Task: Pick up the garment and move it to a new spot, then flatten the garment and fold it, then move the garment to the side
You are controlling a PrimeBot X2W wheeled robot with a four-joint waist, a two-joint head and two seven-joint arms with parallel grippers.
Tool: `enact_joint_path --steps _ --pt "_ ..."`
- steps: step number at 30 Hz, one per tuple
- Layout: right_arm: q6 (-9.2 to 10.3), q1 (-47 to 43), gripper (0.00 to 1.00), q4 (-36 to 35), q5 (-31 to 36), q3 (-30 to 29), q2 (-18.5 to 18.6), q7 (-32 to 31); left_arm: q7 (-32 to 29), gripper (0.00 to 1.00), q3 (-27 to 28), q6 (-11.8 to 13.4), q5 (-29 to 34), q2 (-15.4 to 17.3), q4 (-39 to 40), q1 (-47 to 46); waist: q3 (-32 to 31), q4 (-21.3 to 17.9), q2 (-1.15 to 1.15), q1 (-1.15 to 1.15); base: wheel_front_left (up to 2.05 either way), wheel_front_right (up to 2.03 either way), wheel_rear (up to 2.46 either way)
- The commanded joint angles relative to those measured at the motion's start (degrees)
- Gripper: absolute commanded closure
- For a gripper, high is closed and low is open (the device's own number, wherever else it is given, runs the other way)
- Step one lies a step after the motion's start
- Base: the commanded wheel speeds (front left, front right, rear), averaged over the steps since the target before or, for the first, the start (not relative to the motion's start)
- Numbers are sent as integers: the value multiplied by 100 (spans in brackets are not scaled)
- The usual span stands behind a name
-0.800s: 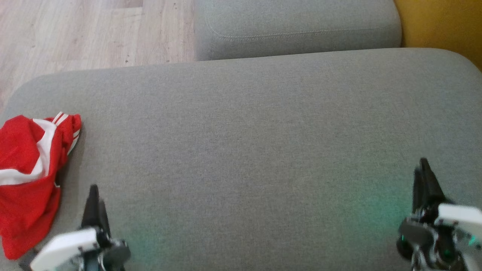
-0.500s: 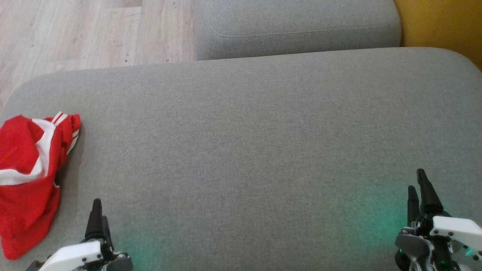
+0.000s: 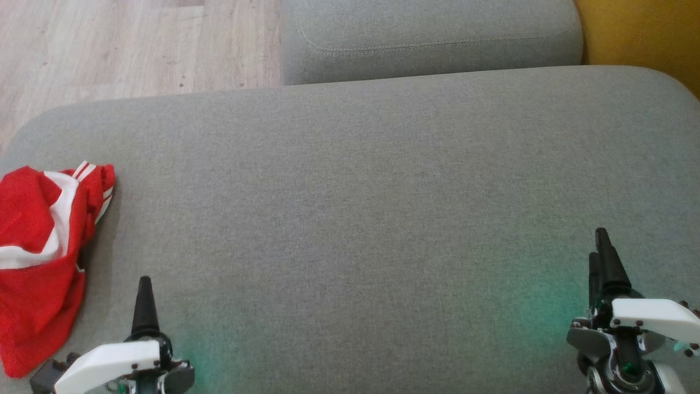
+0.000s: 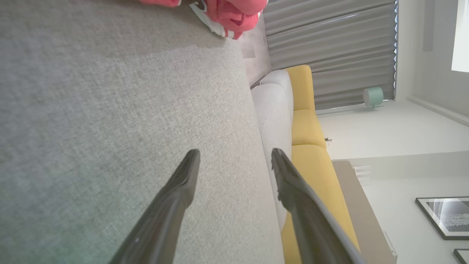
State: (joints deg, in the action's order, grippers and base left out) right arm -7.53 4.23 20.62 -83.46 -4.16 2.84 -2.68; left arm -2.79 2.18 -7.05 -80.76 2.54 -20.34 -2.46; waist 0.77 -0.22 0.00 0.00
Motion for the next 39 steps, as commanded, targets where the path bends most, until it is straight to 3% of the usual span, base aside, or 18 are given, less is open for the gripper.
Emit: enact_joint_path --steps 1,39 --pt "1 324 0 -175 117 45 140 56 59 0 32 -8 148 104 156 -304 4 -1 0 0 0 0 0" --pt "2 1137 0 353 2949 618 196 681 687 0 -461 -21 3037 388 -20 -785 110 -52 0 0 0 0 0"
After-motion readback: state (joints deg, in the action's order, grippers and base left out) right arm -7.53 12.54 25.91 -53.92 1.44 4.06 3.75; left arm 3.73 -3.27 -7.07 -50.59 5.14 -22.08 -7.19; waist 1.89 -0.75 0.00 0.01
